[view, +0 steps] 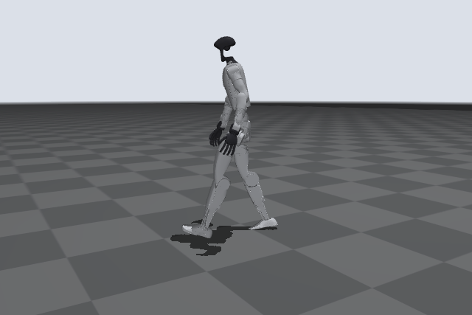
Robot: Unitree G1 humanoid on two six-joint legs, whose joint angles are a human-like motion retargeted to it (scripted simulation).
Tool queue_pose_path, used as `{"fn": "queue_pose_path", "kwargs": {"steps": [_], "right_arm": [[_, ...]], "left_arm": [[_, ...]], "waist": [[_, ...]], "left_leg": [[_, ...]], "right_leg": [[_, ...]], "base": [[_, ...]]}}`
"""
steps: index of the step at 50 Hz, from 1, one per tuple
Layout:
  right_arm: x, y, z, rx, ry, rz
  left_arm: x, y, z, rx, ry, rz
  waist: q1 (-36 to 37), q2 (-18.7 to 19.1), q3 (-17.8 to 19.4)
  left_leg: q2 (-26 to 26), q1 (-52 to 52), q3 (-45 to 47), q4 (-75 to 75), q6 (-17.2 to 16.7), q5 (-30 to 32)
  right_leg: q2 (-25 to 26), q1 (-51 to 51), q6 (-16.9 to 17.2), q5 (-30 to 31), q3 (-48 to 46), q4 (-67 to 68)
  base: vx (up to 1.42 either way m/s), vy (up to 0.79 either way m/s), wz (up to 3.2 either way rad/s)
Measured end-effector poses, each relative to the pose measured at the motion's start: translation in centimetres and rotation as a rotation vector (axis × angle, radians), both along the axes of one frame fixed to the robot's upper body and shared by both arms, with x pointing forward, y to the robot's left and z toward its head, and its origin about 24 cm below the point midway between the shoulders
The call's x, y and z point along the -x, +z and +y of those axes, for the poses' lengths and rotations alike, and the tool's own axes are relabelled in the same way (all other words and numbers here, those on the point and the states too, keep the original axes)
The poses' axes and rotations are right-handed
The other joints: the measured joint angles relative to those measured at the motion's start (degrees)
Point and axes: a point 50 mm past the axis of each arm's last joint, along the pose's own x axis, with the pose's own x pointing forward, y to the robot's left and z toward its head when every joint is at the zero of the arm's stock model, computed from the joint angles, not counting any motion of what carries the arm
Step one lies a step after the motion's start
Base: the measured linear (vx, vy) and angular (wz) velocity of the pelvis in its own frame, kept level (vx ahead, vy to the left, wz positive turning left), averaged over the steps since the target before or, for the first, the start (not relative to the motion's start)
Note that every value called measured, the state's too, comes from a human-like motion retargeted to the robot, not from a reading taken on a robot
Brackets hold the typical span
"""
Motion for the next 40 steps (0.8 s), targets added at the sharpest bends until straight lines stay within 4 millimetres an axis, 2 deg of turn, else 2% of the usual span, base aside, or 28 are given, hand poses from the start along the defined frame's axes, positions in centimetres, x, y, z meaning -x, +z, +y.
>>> {"fn": "queue_pose_path", "kwargs": {"steps": [2, 5, 9, 12, 14, 16, 18, 20, 23, 25, 27, 30, 33, 37, 40], "right_arm": [[0.1, 0.0, 0.0, -0.014, -0.009, -0.003], [0.2, -0.1, 0.2, -0.037, -0.017, 0.001], [-0.3, 0.3, 0.3, -0.050, -0.025, -0.027], [-1.6, 1.2, 0.3, -0.056, -0.036, -0.096], [-2.9, 2.1, 0.4, -0.050, -0.034, -0.161], [-4.4, 3.3, 0.5, -0.037, -0.015, -0.228], [-5.9, 4.6, 0.7, -0.021, 0.019, -0.294], [-7.6, 6.2, 1.1, -0.009, 0.058, -0.372], [-10.3, 9.0, 2.2, -0.012, 0.109, -0.510], [-11.9, 11.0, 3.4, -0.038, 0.135, -0.600], [-13.1, 12.6, 4.6, -0.098, 0.123, -0.677], [-14.9, 15.2, 6.2, -0.180, 0.122, -0.776], [-16.3, 17.4, 7.7, -0.228, 0.143, -0.843], [-17.9, 21.3, 10.0, -0.310, 0.114, -1.010], [-18.2, 23.9, 10.8, -0.290, 0.189, -1.112]], "left_arm": [[-0.9, 0.7, 0.5, -0.012, -0.013, -0.048], [-2.3, 2.0, 1.5, -0.051, -0.026, -0.110], [-4.7, 3.6, 2.8, -0.143, -0.064, -0.152], [-7.7, 5.5, 3.8, -0.254, -0.126, -0.180], [-10.0, 7.2, 4.2, -0.336, -0.154, -0.225], [-12.3, 9.1, 4.3, -0.397, -0.158, -0.297], [-14.3, 11.0, 4.2, -0.429, -0.153, -0.381], [-16.1, 13.0, 4.1, -0.450, -0.164, -0.462], [-18.3, 16.0, 4.1, -0.506, -0.249, -0.539], [-19.6, 18.0, 4.2, -0.573, -0.332, -0.556], [-20.7, 19.6, 4.3, -0.674, -0.428, -0.534], [-22.8, 22.4, 4.0, -0.817, -0.531, -0.518], [-25.3, 25.5, 2.6, -0.865, -0.565, -0.568], [-28.3, 31.4, -0.2, -0.961, -0.589, -0.701], [-29.7, 35.3, -2.8, -0.922, -0.549, -0.858]], "waist": [[-0.10, -0.45, 1.09], [0.37, -1.50, 3.27], [-0.76, -2.85, 7.31], [-2.11, -3.94, 9.74], [-3.02, -4.52, 10.94], [-3.97, -4.77, 12.00], [-4.58, -4.62, 12.93], [-5.04, -4.38, 13.49], [-6.05, -4.44, 13.98], [-7.49, -5.10, 14.21], [-9.95, -6.50, 14.21], [-12.84, -7.46, 14.21], [-14.21, -7.16, 14.21], [-16.95, -5.44, 14.21], [-18.42, -1.48, 14.21]], "left_leg": [[0.09, 0.08, 0.30, 0.00, -0.01, -0.27], [0.78, 1.94, 1.18, 0.00, 0.37, 3.29], [1.29, 3.74, 1.80, 0.00, 2.04, 9.99], [2.06, 2.32, 1.15, 0.00, 2.64, 11.92], [2.13, 0.16, 0.69, 0.00, 2.70, 11.72], [1.38, -2.16, 0.54, 0.00, 2.85, 10.93], [1.21, -4.12, 0.73, 0.00, 2.56, 10.23], [1.62, -6.45, 1.00, 0.00, 2.07, 9.97], [1.82, -10.39, 1.10, 0.00, 1.37, 10.23], [0.79, -12.96, 0.75, 0.00, 0.74, 10.46], [-1.94, -15.37, 0.05, 0.00, 0.00, 10.56], [-4.37, -21.66, -1.66, 0.00, -0.03, 12.93], [-6.13, -26.21, -2.92, 0.00, -0.03, 14.23], [-8.62, -33.64, -5.77, 0.00, -0.03, 15.45], [-9.37, -38.91, -9.03, 0.00, -0.03, 16.19]], "right_leg": [[-0.48, 0.50, 0.00, -0.89, 1.16, 1.75], [-0.89, 1.04, 0.00, -0.84, 3.73, 5.31], [0.41, -3.34, -0.01, 4.60, 5.51, 17.42], [2.47, -13.91, -0.05, 11.39, 2.91, 32.73], [1.75, -23.09, -0.09, 14.08, -0.85, 41.62], [-1.32, -31.78, -0.51, 13.62, -4.79, 46.94], [-4.94, -38.72, -2.63, 11.29, -9.52, 47.68], [-7.64, -43.99, -4.82, 9.46, -14.45, 43.53], [-9.08, -47.66, -5.40, 11.56, -20.47, 27.59], [-9.41, -47.74, -3.99, 15.99, -23.26, 12.62], [-10.32, -47.44, -0.80, 21.30, -24.29, -1.84], [-8.60, -51.22, 0.00, 27.91, -25.95, -16.17], [-8.35, -57.05, 0.00, 28.75, -26.65, -16.90], [-10.85, -63.88, 0.00, 34.24, -30.12, -16.90], [-12.73, -68.11, 0.00, 37.48, -32.06, -16.90]], "base": [[0.49, 0.26, -0.68], [0.51, 0.26, -0.80], [0.43, 0.28, -0.36], [0.32, 0.14, 0.02], [0.23, 0.17, 0.06], [0.18, 0.30, 0.04], [0.16, 0.26, -0.13], [0.14, 0.16, -0.25], [0.14, 0.10, -0.12], [0.17, 0.05, 0.33], [0.12, -0.07, 0.88], [-0.14, -0.36, 1.06], [-0.08, -0.33, 0.91], [0.08, -0.21, 1.15], [0.23, -0.18, 1.18]]}}
